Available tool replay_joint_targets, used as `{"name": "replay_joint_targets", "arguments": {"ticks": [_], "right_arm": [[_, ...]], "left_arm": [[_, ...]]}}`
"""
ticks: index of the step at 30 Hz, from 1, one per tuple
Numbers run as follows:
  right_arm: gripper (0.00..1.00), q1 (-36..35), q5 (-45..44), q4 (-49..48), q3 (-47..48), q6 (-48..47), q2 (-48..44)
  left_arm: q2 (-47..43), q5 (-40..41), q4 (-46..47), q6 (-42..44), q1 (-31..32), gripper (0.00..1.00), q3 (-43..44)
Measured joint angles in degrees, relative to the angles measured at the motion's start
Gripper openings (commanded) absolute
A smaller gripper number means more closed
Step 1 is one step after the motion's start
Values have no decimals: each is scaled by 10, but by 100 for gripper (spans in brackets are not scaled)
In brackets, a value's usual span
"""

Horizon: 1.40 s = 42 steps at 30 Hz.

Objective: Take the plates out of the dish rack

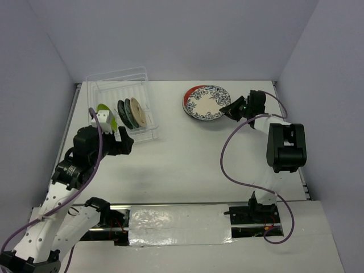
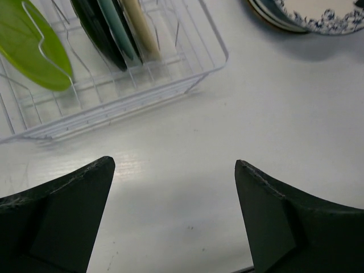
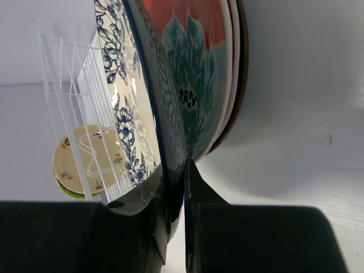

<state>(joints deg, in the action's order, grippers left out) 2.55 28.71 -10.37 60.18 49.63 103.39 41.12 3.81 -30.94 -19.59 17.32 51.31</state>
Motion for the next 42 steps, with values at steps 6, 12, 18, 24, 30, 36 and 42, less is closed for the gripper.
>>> {"name": "replay_joint_targets", "arguments": {"ticks": [6, 12, 18, 24, 30, 36, 42], "right_arm": [[13, 1, 18, 18, 59, 4, 57], [36, -1, 21, 50, 100, 4, 86], [61, -10, 24, 85, 176, -13, 112], [74, -53, -54, 219, 265, -64, 125], [86, -87, -139, 336, 340, -105, 141], [87, -103, -206, 432, 441, -144, 198], [87, -108, -226, 487, 483, -163, 217]], "left_arm": [[-28, -9, -5, 4, 0, 99, -39], [-43, -11, -3, 3, 0, 99, -40], [-57, -11, -3, 3, 0, 99, -40], [-62, -11, -3, 3, 0, 100, -40], [-62, -11, -3, 3, 0, 100, -40], [-62, -10, -3, 3, 0, 100, -40], [-62, -7, -3, 3, 0, 99, -43]]}}
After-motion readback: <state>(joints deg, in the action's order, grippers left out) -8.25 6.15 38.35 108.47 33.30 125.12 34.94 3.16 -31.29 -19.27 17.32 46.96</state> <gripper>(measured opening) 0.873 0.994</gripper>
